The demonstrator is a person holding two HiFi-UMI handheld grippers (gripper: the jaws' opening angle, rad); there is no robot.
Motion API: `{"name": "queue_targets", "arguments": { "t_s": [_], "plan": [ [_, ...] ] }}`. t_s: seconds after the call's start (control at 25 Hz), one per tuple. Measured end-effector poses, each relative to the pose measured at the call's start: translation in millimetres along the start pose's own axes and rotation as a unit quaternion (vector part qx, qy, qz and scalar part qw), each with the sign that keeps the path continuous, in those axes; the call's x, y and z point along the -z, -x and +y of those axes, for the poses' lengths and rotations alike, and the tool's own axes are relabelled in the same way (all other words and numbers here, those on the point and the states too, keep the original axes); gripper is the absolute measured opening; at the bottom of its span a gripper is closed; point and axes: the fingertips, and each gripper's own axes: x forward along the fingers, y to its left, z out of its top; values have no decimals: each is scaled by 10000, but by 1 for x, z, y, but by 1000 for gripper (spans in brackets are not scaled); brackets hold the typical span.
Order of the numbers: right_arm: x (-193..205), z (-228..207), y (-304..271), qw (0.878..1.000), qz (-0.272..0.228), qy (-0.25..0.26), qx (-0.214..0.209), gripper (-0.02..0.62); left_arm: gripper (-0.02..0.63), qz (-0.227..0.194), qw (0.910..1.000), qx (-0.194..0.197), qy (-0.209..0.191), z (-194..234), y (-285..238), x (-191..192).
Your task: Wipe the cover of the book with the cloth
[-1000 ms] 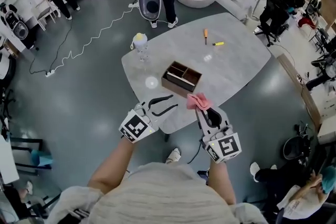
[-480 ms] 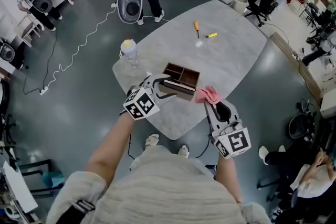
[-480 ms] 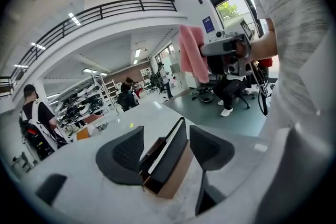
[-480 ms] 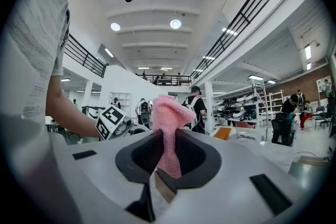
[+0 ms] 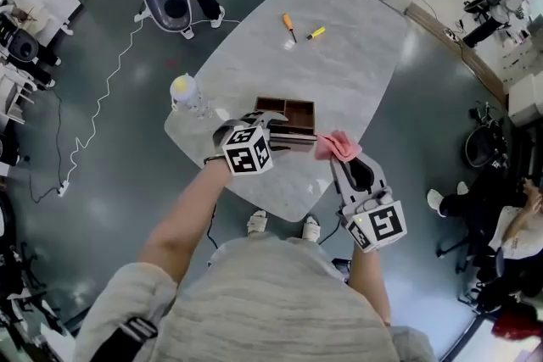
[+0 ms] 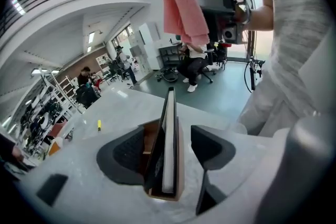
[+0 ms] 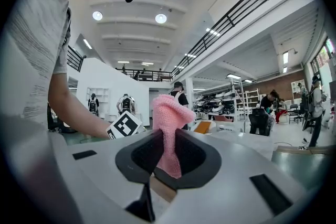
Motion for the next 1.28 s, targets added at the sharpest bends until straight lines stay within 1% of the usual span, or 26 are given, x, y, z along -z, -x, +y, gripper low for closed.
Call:
{"name": "queue_targets", "arguments": {
  "t_s": [0.04, 0.12, 0.2, 0.28, 0.32, 0.4, 0.48, 0.68, 0.88, 0.96, 1.08, 1.16, 1.28],
  "plan": [
    [2, 0, 0, 10000, 16, -22, 82, 58, 281, 54, 9999, 57, -75, 1, -3, 1],
    [6, 0, 1, 9997, 32, -71, 248, 60, 199, 127, 9996, 106, -230, 3, -6, 4],
    [11, 0, 2, 9991, 40, -134, 401, 60, 155, 149, 9992, 196, -309, 3, -8, 6],
    [17, 0, 4, 9984, 45, -198, 534, 59, 99, 170, 9990, 310, -274, 2, -10, 9],
    [19, 0, 5, 9980, 48, -225, 592, 58, 91, 181, 9990, 360, -186, 2, -11, 9],
    [24, -1, 6, 9972, 56, -268, 695, 58, 83, 198, 9988, 446, 75, 4, -12, 9],
    [28, -2, 7, 9964, 51, -323, 779, 58, 81, 216, 9981, 445, 372, 7, -12, 10],
    [34, -4, 6, 9953, 65, -371, 892, 59, 80, 203, 9941, 158, 1053, 24, 0, 14],
    [36, -7, -3, 9952, 63, -405, 891, 59, 80, 49, 9856, -44, 1688, 34, 17, 10],
    [36, -6, -10, 9955, 55, -405, 855, 58, 80, -48, 9845, -97, 1752, 37, 25, 5],
    [33, -6, -17, 9958, 11, -390, 829, 59, 80, -221, 9861, -145, 1642, 42, 42, -9],
    [29, -8, -21, 9959, -43, -375, 828, 58, 80, -357, 9857, -177, 1638, 47, 54, -19],
    [23, -10, -24, 9960, -127, -376, 797, 58, 80, -479, 9806, -303, 1875, 51, 66, -27]
  ]
}}
